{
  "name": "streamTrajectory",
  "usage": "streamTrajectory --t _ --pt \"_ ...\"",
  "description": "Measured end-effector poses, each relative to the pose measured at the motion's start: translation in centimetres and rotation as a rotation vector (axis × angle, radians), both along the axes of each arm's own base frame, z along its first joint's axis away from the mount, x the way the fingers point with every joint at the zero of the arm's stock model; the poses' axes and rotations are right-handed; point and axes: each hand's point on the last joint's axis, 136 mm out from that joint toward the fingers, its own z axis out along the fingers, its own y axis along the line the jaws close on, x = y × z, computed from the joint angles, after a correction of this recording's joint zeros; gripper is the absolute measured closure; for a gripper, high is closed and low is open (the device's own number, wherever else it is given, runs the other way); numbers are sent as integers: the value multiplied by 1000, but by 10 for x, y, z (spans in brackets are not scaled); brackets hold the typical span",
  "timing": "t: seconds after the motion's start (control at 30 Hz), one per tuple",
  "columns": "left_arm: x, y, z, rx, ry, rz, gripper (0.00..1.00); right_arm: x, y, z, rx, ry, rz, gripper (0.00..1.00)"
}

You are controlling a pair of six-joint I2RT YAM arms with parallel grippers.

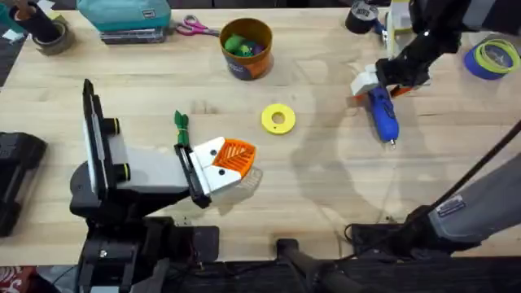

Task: Pick up the gripper from the table and insert it into the empty holder that is missing its gripper. Then pick up a screw, insert it into the mounting hole, and use the screwdriver to tighten it. Finally, clean up the table by picking up the vegetable and placing it into the bucket.

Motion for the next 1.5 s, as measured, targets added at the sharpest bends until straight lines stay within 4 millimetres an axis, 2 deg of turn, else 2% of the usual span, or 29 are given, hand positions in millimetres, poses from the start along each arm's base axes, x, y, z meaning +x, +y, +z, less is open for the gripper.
streamTrajectory --t 0.77,0.83,0.93,1.03,1.07,1.5 --pt "0 0 0 0 0 0 997 -2 -5 -13 -30 18 4 22" --pt "0 0 0 0 0 0 997 -1 -6 -13 -40 16 6 129" --pt "0 0 0 0 0 0 997 0 -9 -13 -52 11 4 496" --pt "0 0 0 0 0 0 997 0 -11 -14 -53 12 3 931" --pt "0 0 0 0 0 0 997 -1 -11 -15 -52 19 0 975" --pt "0 0 0 0 0 0 997 0 -9 -12 -47 21 2 977"
